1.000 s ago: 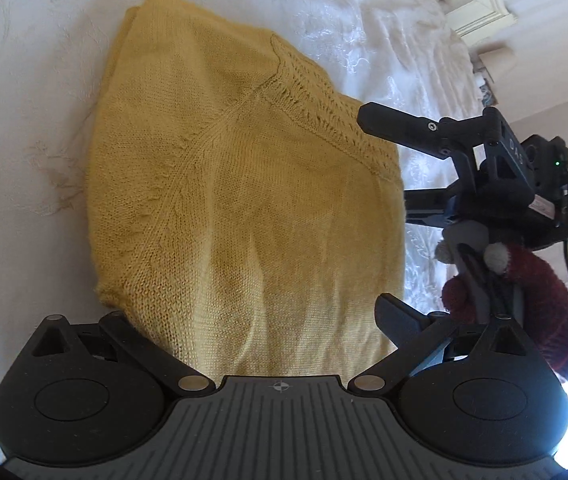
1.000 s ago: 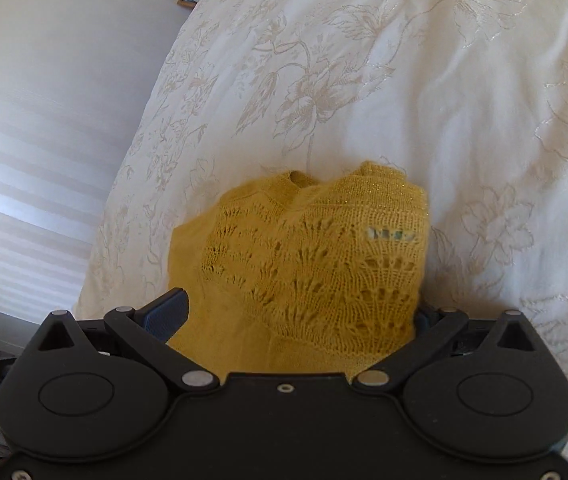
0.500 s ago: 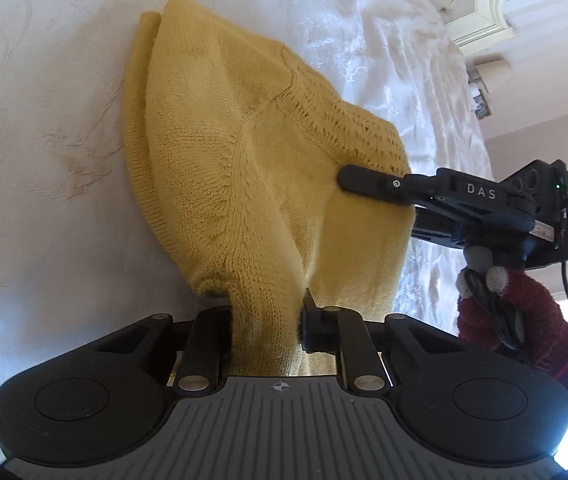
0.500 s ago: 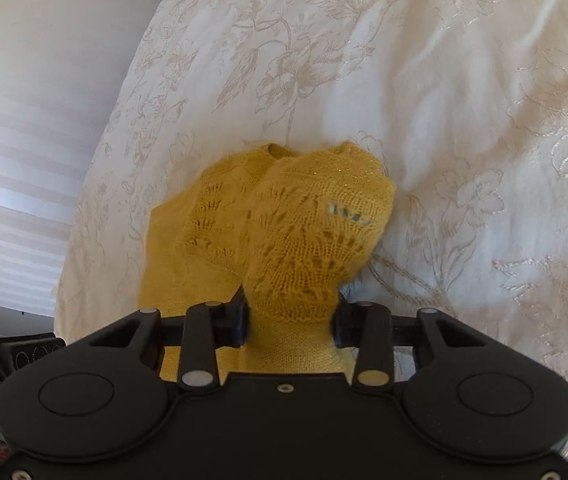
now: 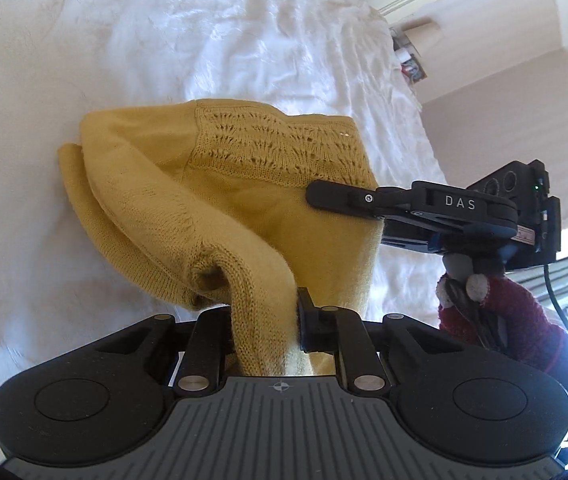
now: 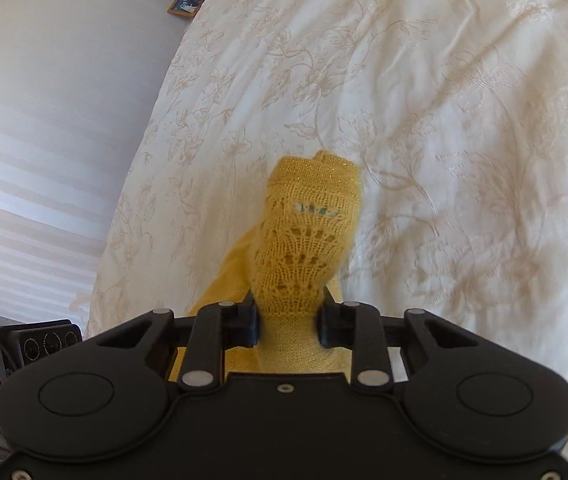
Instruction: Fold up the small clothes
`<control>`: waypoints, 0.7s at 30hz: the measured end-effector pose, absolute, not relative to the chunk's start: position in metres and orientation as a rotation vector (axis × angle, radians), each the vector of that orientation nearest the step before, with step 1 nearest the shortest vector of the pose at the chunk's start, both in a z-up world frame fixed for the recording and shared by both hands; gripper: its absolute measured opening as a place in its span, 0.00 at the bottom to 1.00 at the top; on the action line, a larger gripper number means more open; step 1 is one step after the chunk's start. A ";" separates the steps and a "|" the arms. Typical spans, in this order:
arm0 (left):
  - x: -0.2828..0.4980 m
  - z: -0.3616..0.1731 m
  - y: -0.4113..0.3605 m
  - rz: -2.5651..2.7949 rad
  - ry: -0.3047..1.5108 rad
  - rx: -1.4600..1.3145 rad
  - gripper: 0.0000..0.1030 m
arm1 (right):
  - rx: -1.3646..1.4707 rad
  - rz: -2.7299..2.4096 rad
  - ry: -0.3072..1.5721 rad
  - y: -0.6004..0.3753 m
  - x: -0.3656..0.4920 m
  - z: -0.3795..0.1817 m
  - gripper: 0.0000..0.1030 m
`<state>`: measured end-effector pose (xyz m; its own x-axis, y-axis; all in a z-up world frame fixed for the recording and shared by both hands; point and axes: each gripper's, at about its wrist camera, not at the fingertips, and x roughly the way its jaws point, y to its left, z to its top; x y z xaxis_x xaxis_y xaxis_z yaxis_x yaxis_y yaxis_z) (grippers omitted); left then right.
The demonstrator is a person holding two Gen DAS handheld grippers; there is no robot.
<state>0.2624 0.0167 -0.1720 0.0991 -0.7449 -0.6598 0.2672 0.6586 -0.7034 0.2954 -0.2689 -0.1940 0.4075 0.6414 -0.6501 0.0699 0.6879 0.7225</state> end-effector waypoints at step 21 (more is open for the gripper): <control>0.141 -0.233 0.023 -0.368 1.365 -0.440 0.27 | 0.622 0.206 1.197 -0.326 0.199 -0.245 0.41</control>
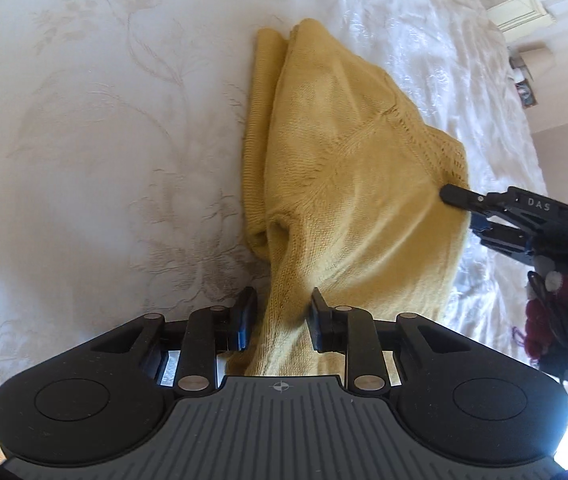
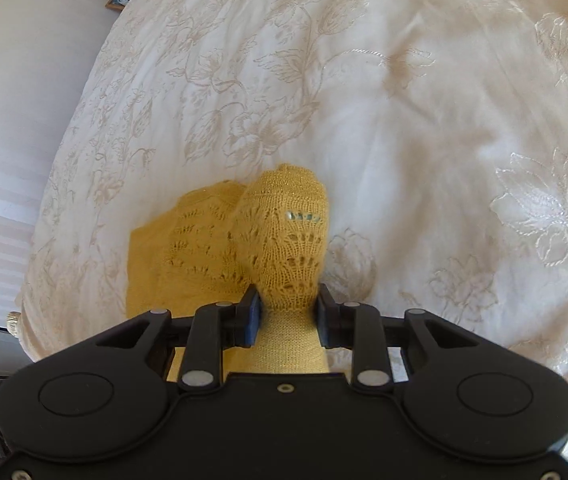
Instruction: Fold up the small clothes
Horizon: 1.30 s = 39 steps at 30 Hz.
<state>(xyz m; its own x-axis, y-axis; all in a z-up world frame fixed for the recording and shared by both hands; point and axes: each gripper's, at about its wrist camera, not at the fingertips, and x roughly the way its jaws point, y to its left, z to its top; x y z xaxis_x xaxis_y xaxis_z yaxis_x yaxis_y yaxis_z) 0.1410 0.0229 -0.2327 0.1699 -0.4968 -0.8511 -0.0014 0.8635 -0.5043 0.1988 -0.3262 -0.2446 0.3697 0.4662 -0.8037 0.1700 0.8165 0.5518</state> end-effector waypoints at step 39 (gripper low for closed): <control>0.268 -0.223 -0.006 -0.306 1.174 0.040 0.74 | 0.386 -0.031 1.253 -0.295 0.212 -0.249 0.95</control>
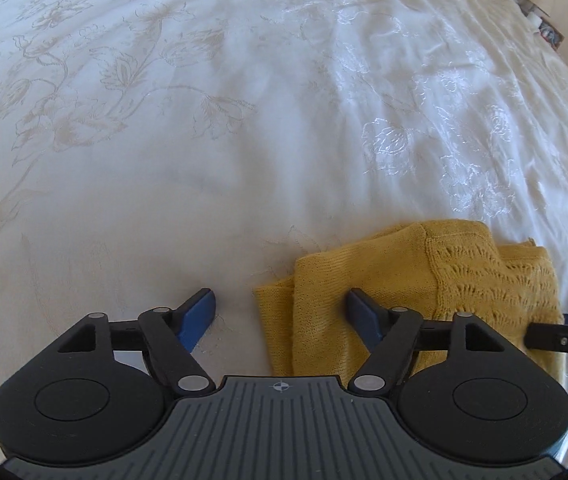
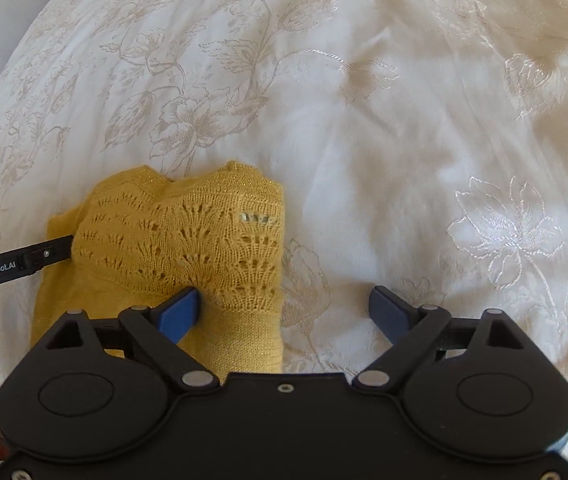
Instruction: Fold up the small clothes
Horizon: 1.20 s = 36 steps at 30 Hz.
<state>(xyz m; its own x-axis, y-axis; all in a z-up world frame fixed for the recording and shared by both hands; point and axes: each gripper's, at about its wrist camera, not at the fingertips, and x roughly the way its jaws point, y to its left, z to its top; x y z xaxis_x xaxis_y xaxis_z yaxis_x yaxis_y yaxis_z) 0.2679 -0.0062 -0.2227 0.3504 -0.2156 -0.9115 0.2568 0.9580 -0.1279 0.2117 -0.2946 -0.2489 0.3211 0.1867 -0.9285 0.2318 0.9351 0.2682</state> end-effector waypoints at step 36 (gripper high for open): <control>0.074 -0.078 -0.040 -0.119 0.929 0.076 0.99 | 0.326 0.013 0.896 -0.277 0.031 -0.127 0.99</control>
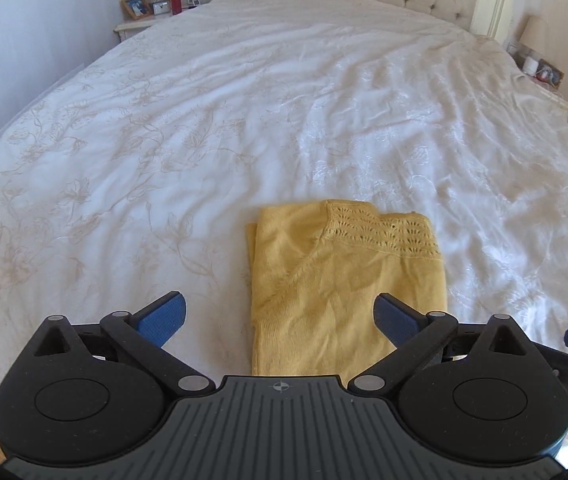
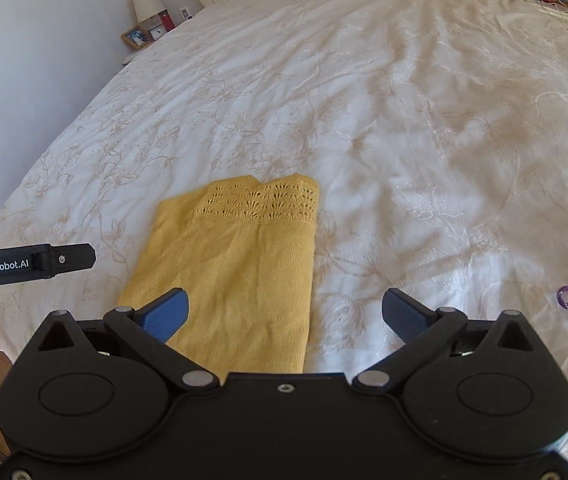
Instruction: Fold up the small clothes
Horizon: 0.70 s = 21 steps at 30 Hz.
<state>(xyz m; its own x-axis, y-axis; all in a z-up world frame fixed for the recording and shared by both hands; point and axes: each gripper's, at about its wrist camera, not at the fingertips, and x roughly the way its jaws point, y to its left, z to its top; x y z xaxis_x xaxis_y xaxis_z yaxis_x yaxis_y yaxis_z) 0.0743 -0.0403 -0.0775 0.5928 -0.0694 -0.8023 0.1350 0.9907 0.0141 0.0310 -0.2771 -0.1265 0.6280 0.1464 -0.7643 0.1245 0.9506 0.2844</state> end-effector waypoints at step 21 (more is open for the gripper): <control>-0.003 -0.048 -0.043 -0.083 0.929 0.124 0.99 | 0.323 0.031 0.803 -0.251 -0.039 -0.077 0.99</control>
